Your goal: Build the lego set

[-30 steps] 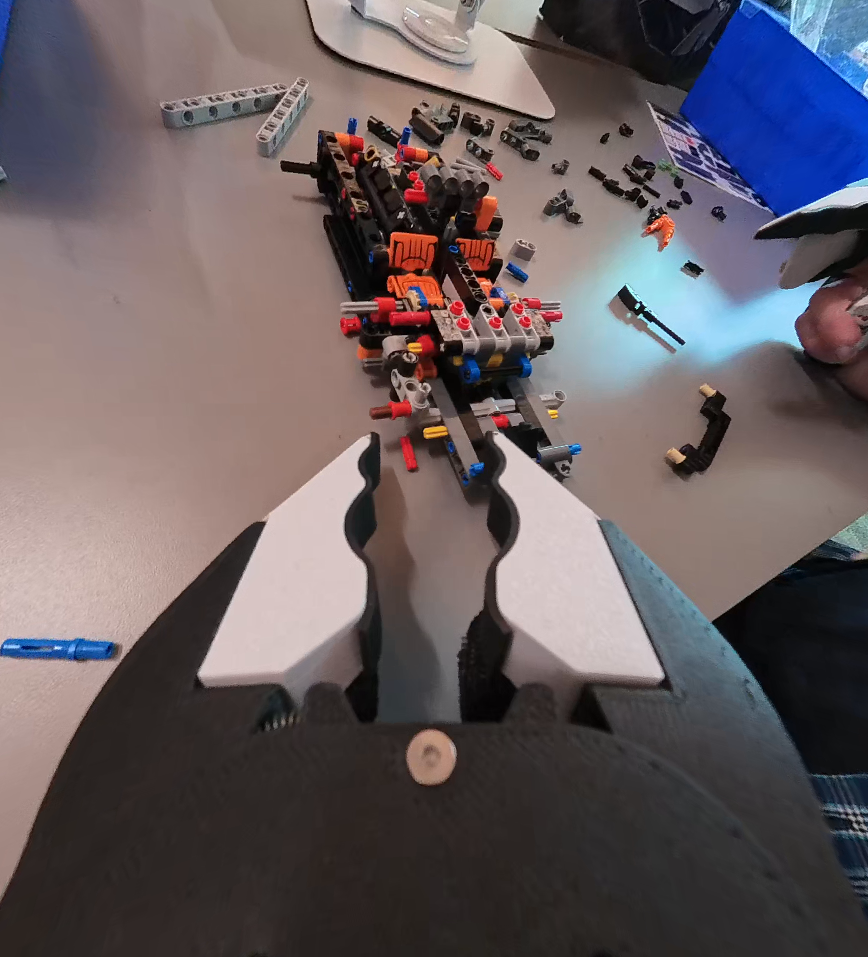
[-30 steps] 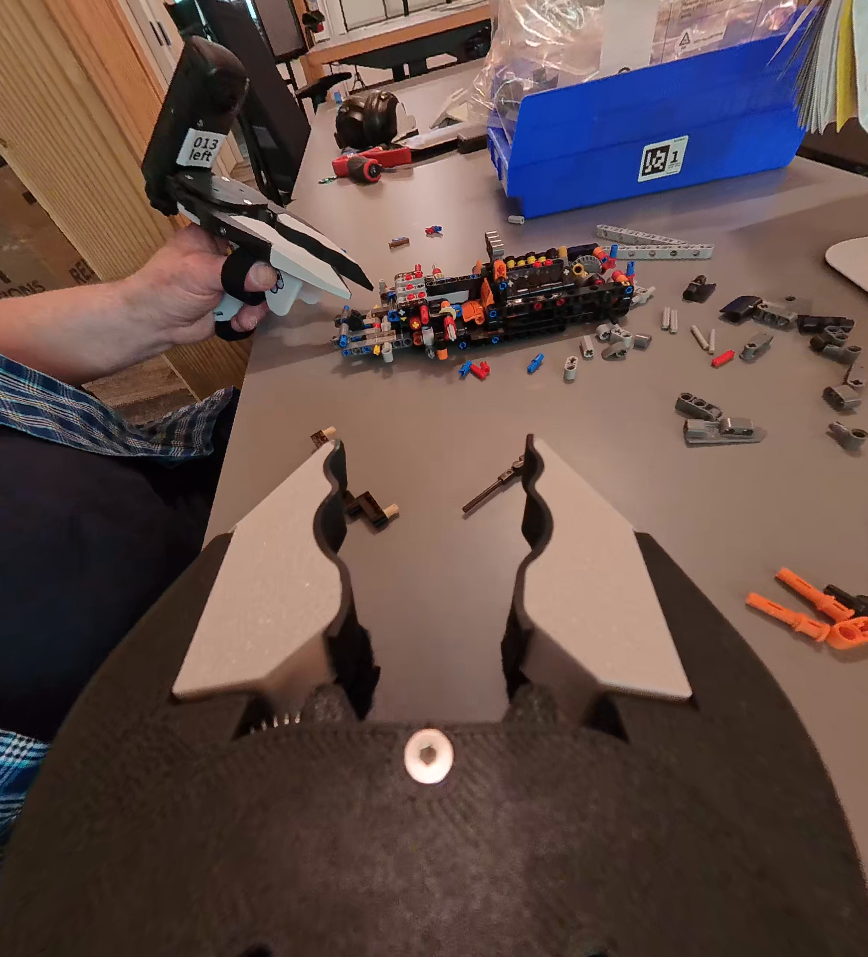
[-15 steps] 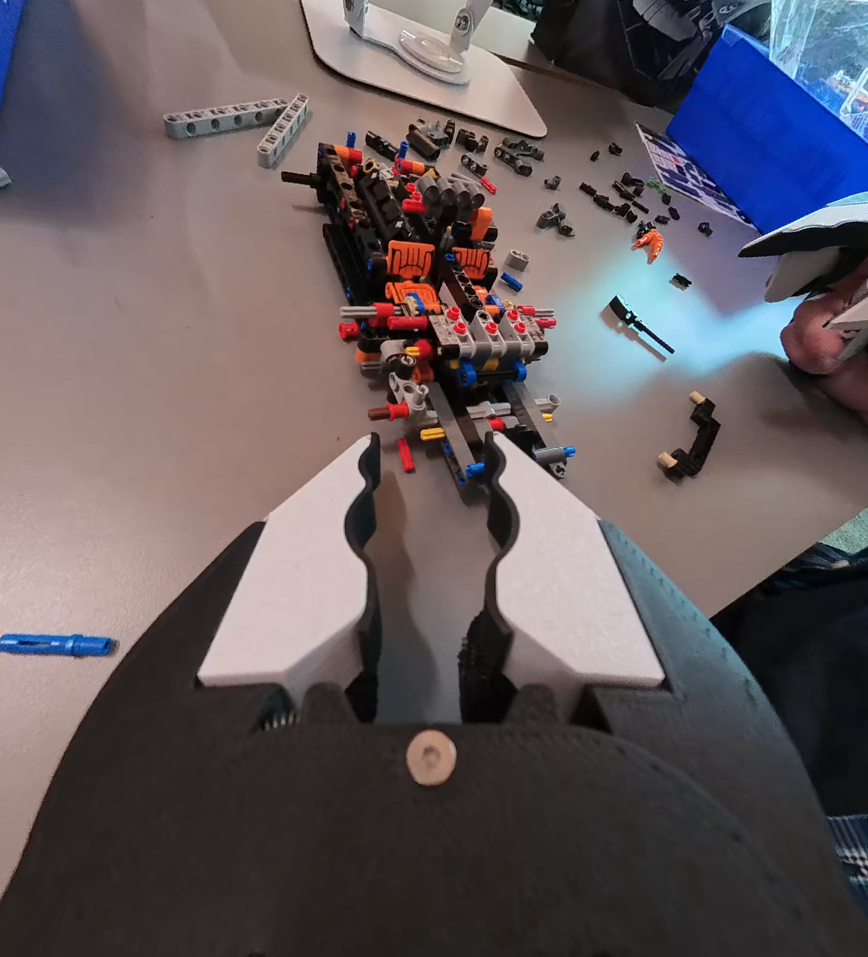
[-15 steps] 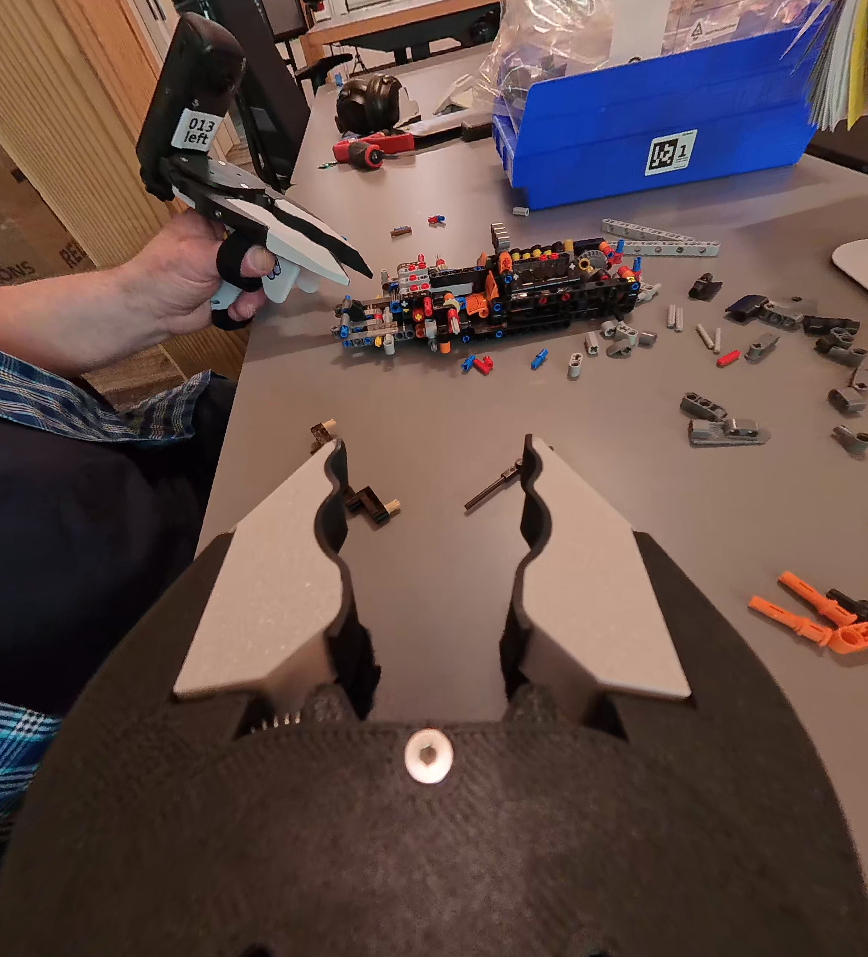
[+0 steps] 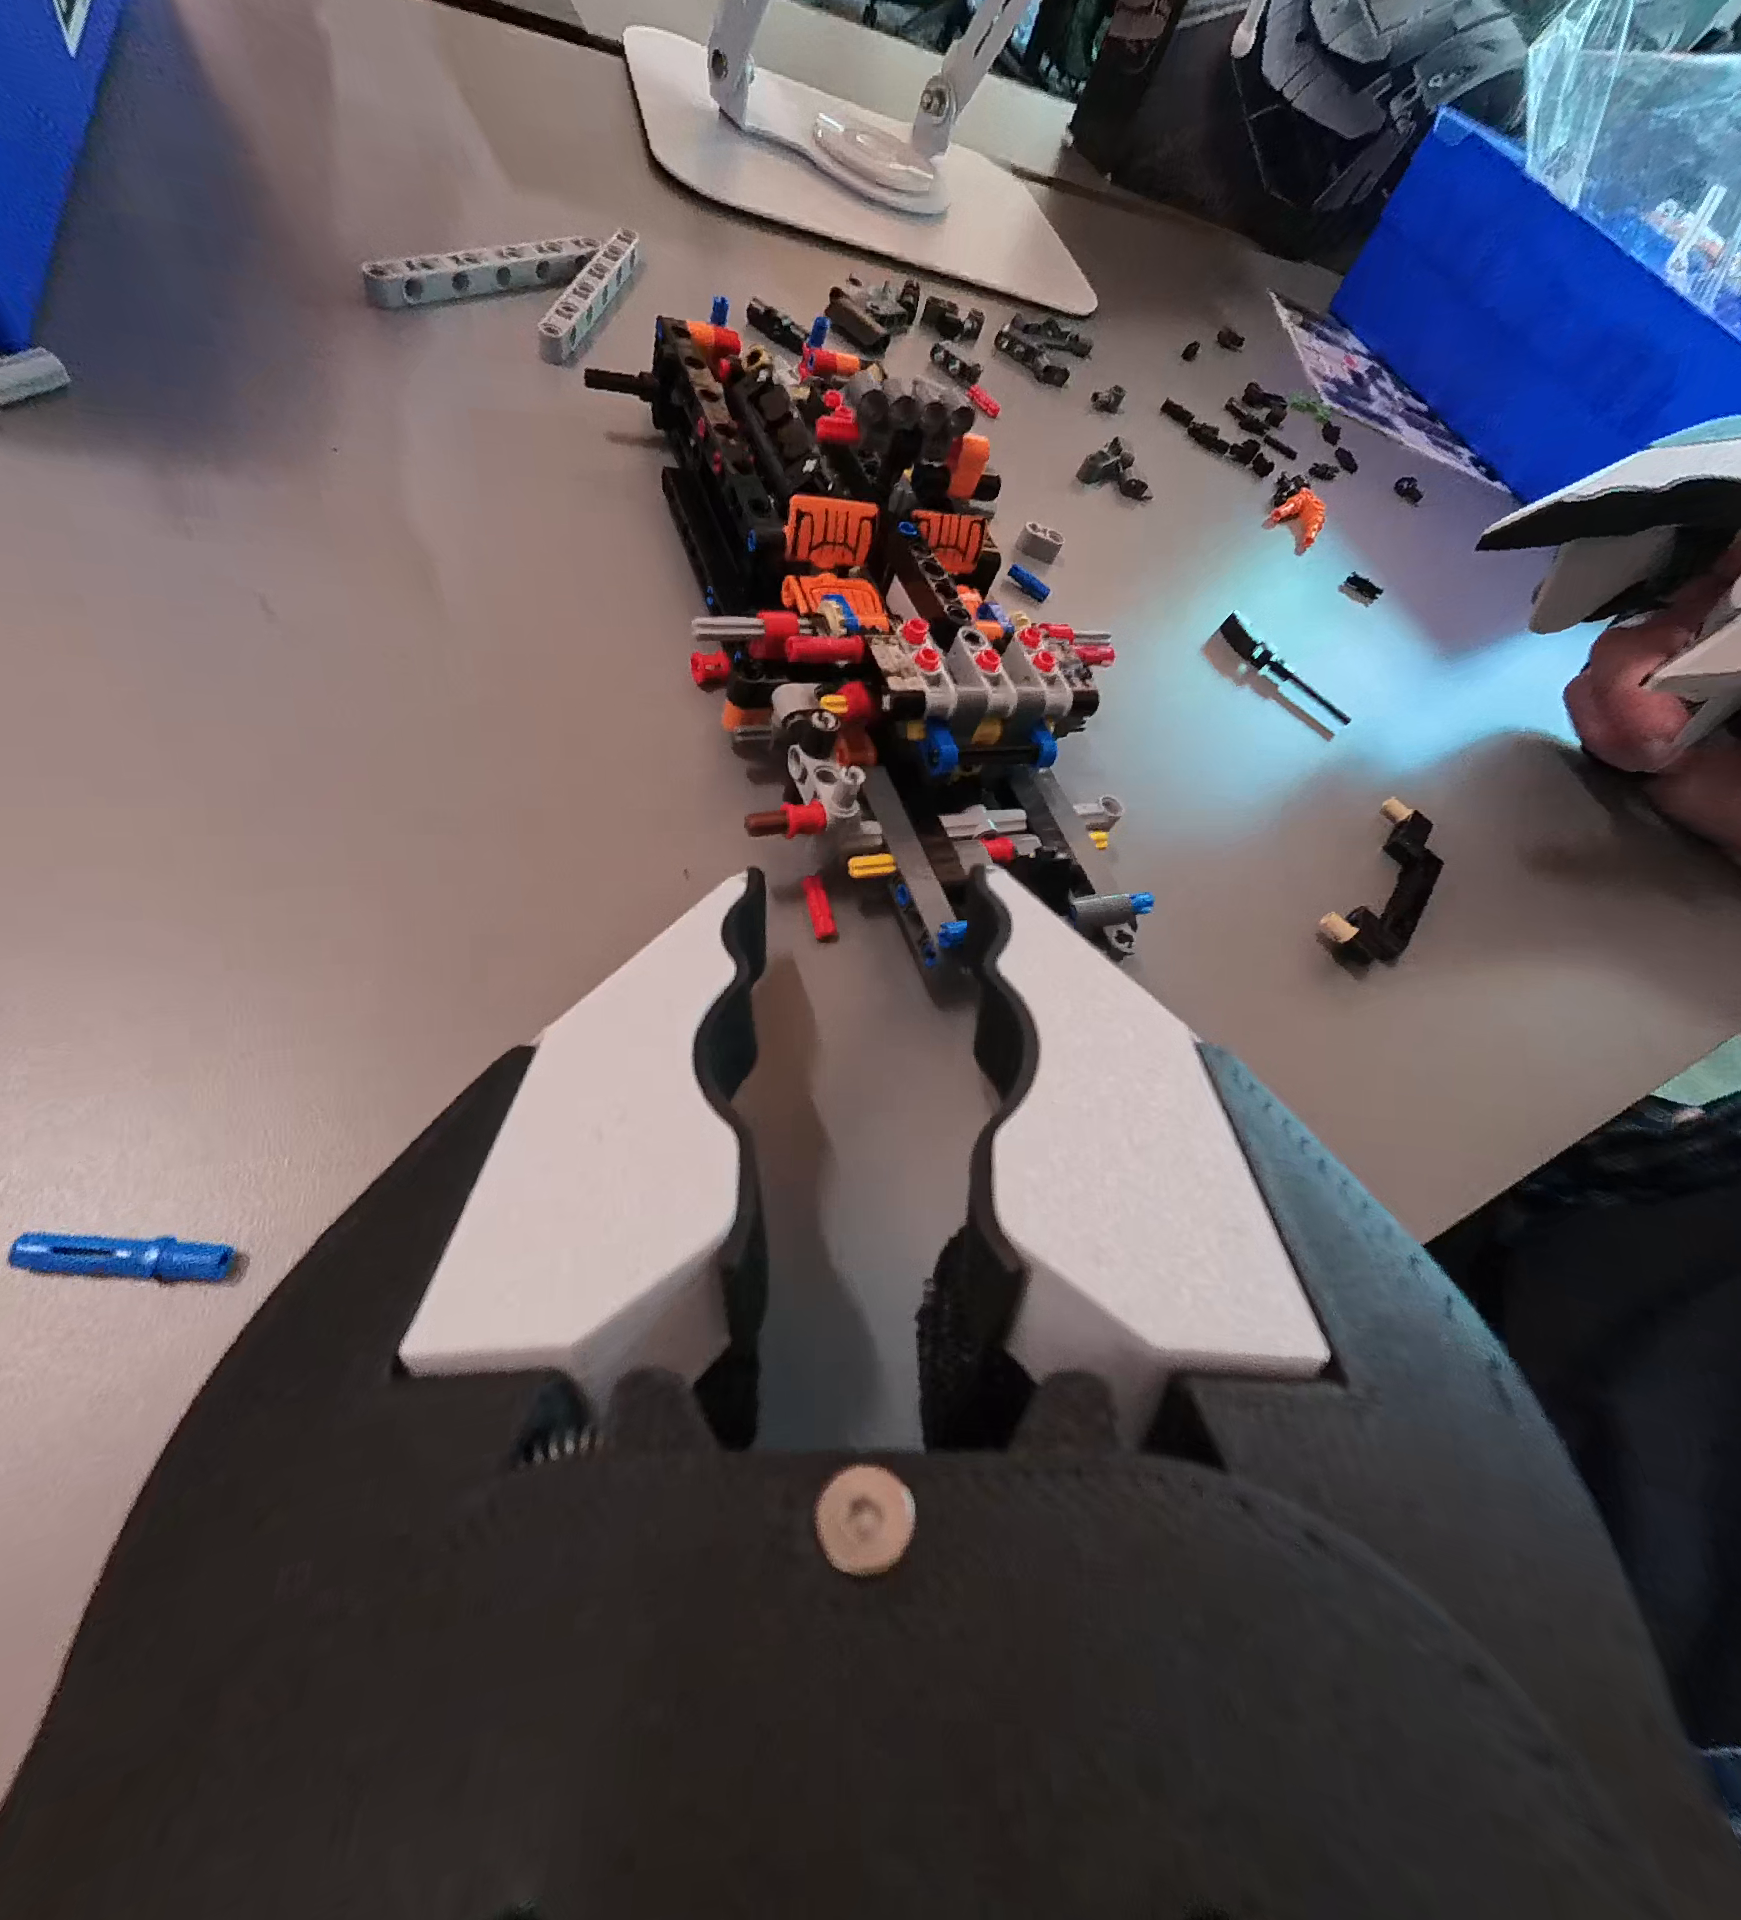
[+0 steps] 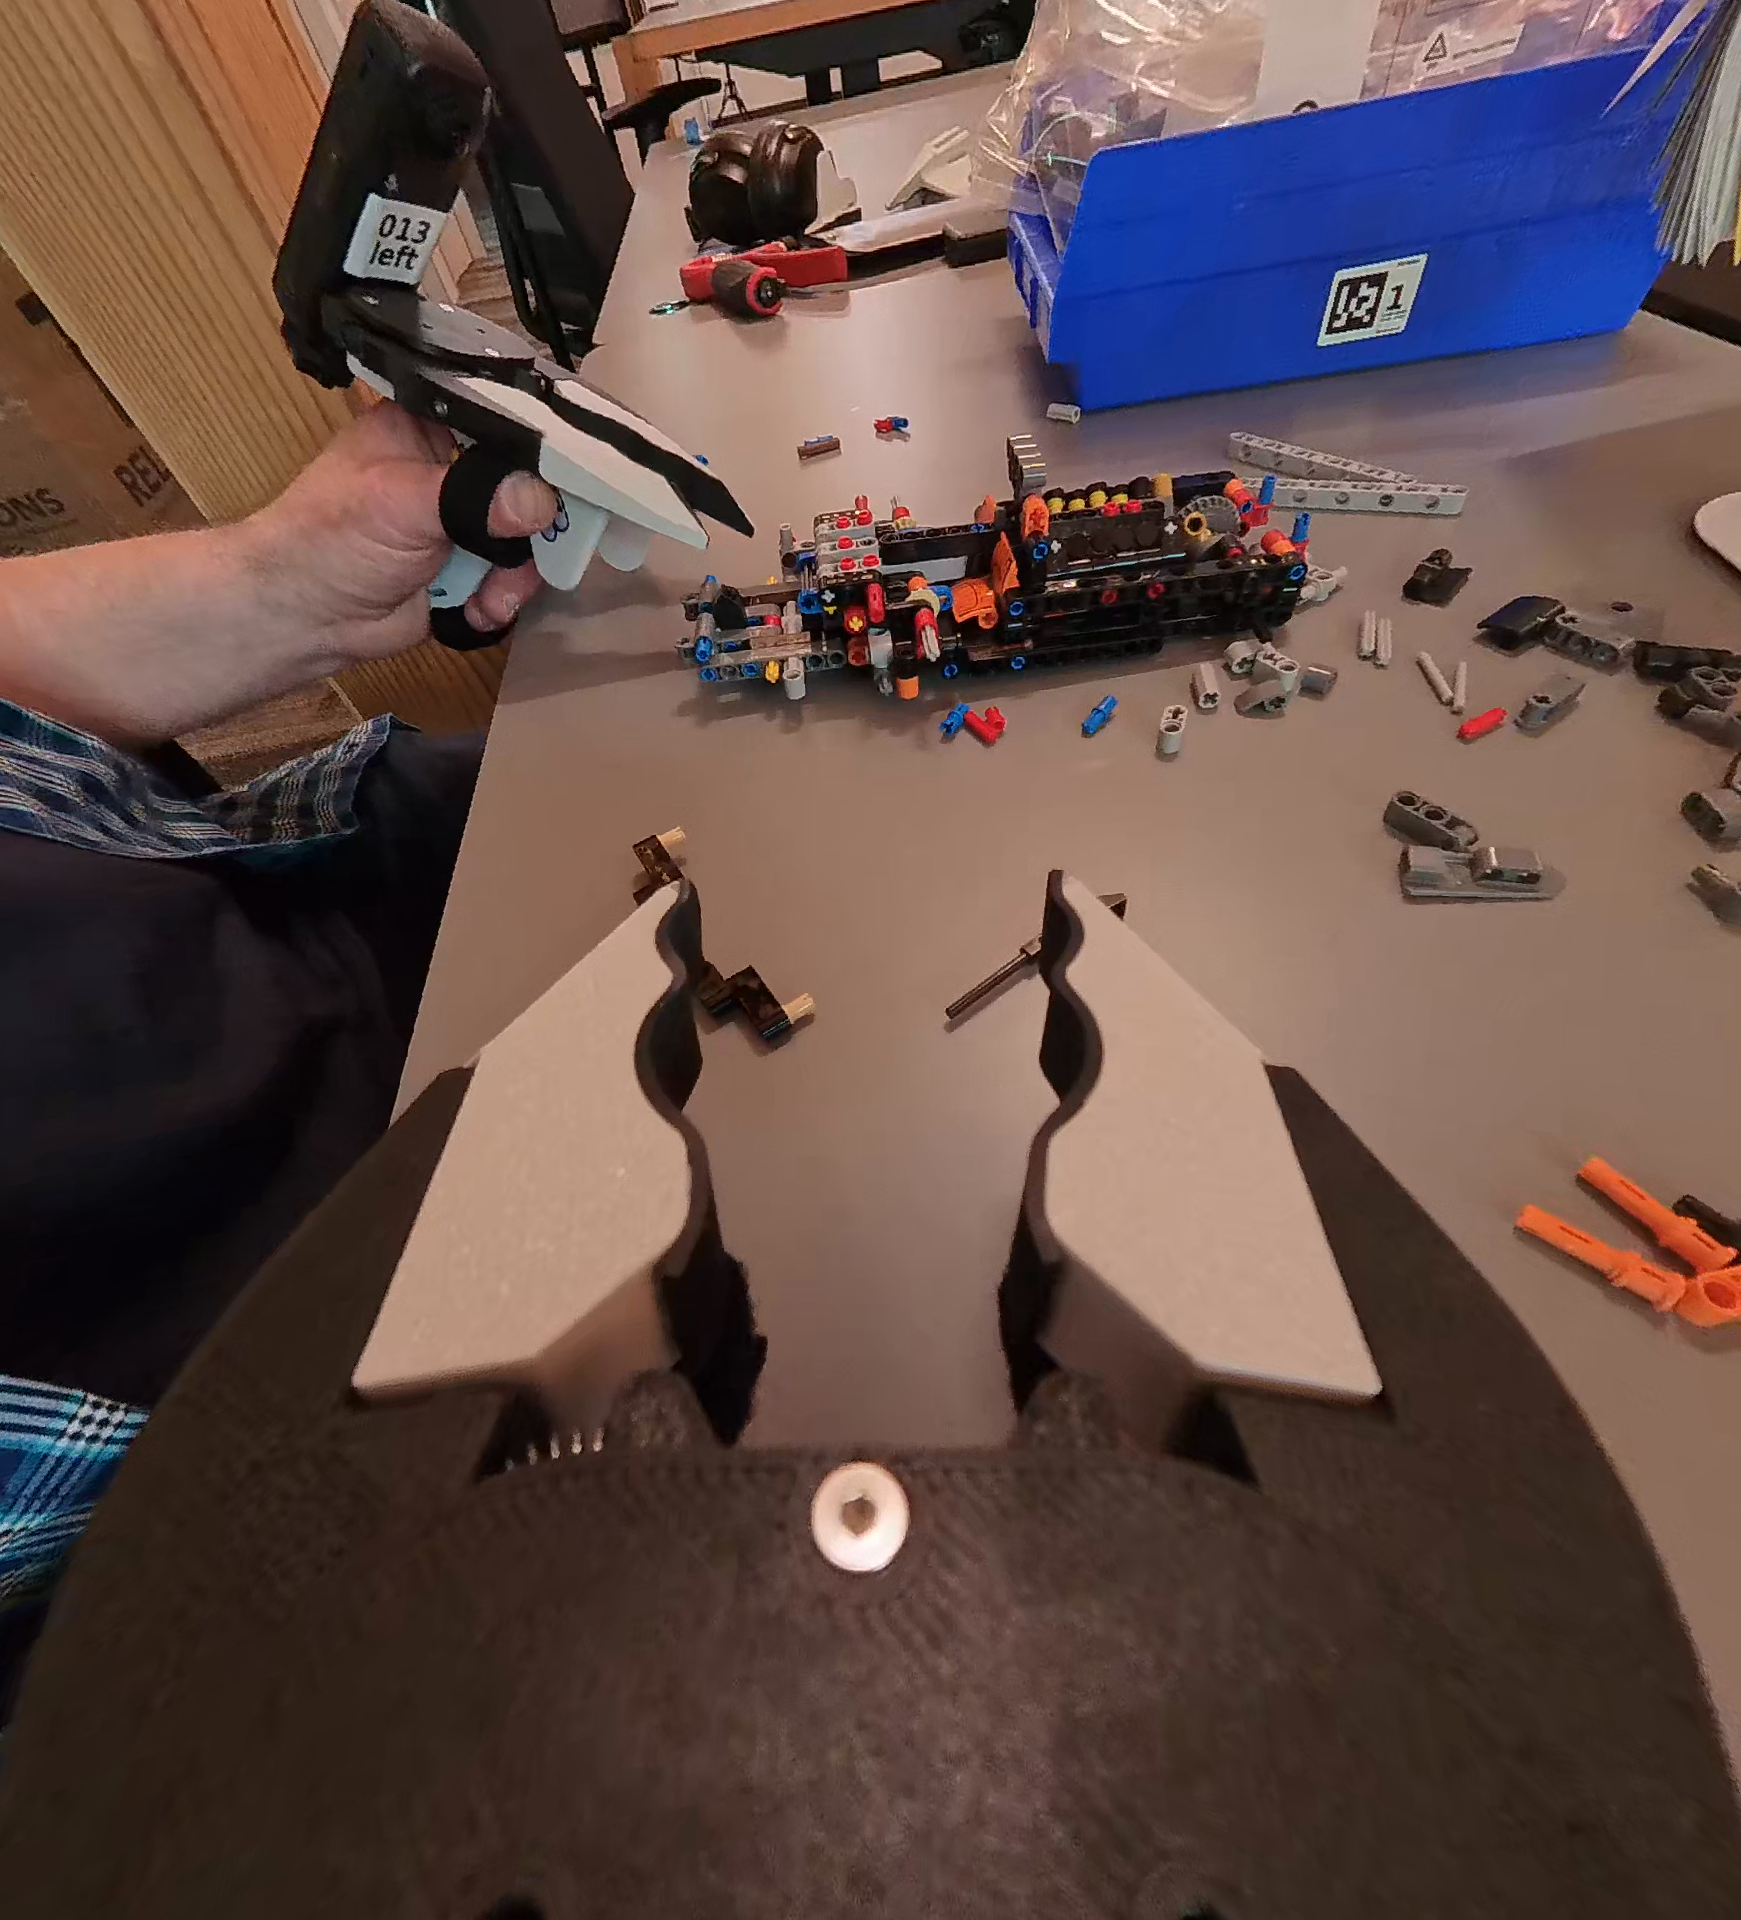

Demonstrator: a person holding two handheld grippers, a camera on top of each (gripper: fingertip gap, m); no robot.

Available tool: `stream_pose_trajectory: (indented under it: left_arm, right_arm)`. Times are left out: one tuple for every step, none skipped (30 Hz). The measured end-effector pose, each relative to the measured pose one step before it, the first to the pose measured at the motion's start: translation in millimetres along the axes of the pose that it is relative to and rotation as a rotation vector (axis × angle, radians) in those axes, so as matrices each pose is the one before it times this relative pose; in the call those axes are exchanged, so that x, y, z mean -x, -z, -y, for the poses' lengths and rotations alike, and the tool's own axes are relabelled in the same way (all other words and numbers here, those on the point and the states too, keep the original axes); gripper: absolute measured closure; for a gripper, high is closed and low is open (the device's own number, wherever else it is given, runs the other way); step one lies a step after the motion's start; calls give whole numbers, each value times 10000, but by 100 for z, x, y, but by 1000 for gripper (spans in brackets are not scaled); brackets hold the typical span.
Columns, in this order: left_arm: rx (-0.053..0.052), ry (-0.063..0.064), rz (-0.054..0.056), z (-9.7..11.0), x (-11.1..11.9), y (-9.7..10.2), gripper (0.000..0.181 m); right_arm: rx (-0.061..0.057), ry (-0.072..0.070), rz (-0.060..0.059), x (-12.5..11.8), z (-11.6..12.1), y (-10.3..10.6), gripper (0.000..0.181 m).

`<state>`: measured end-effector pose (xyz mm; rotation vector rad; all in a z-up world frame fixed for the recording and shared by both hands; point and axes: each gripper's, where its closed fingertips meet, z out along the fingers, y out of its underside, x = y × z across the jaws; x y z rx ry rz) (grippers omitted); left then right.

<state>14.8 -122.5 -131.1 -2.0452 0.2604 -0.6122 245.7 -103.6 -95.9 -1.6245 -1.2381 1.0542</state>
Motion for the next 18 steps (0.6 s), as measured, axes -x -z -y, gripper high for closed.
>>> stream_pose_trajectory:
  left_arm:
    - [-268, -55, -94, 322, -140, 225, 142]
    - [-334, -49, 11, 356, -24, 267, 144]
    - [-265, -36, -30, 218, -58, 234, 147]
    - [-180, 19, -44, 135, -29, 166, 148]
    - [-117, 99, -80, 88, -8, 113, 148]
    - [-94, 146, -93, 93, 29, 97, 148]
    - [-100, 137, -92, 120, 17, 104, 147]
    - [-82, 101, -70, 85, 17, 93, 146]
    - [-89, 58, -36, 85, 3, 83, 145]
    - [-107, 19, 9, 97, 27, 102, 145]
    - [-63, 23, 26, 55, 29, 82, 145]
    - [-9, -4, 41, -10, 18, 47, 144]
    - [44, -97, 101, -92, 25, 28, 145]
    - [187, -188, 324, -220, 280, 23, 147]
    - [169, -291, 218, -72, 121, 22, 148]
    - [200, -261, 129, -5, 49, 27, 149]
    - [207, -222, 74, 39, 45, 26, 149]
    - [236, -195, 31, -12, 56, -11, 149]
  right_arm:
    - [11, 21, -9, 8, -12, -17, 118]
    - [18, 23, -19, 3, -20, -20, 118]
    - [25, 18, -23, 0, -39, -19, 118]
    - [24, 18, -25, -10, -23, -27, 118]
    - [16, 19, -27, -7, -20, -12, 118]
    - [17, 13, -43, -25, -21, -11, 118]
    - [25, 5, -54, -47, -34, 3, 118]
    - [34, 6, -64, -62, -50, 19, 119]
    - [39, 4, -90, -109, -64, 18, 119]
    - [40, 1, -101, -126, -65, 50, 119]
    - [30, -2, -71, -104, -51, 49, 119]
    - [-1, -2, -29, -19, 5, 70, 119]
    - [-39, 10, -26, -10, 70, 94, 120]
    - [-33, 19, -30, 1, 55, 80, 120]
    - [9, 14, -24, -16, -5, 37, 120]
    - [32, 13, -7, 20, -28, -6, 120]
    - [14, 40, 6, 63, 22, -10, 120]
    - [6, 72, 4, 107, 55, -35, 120]
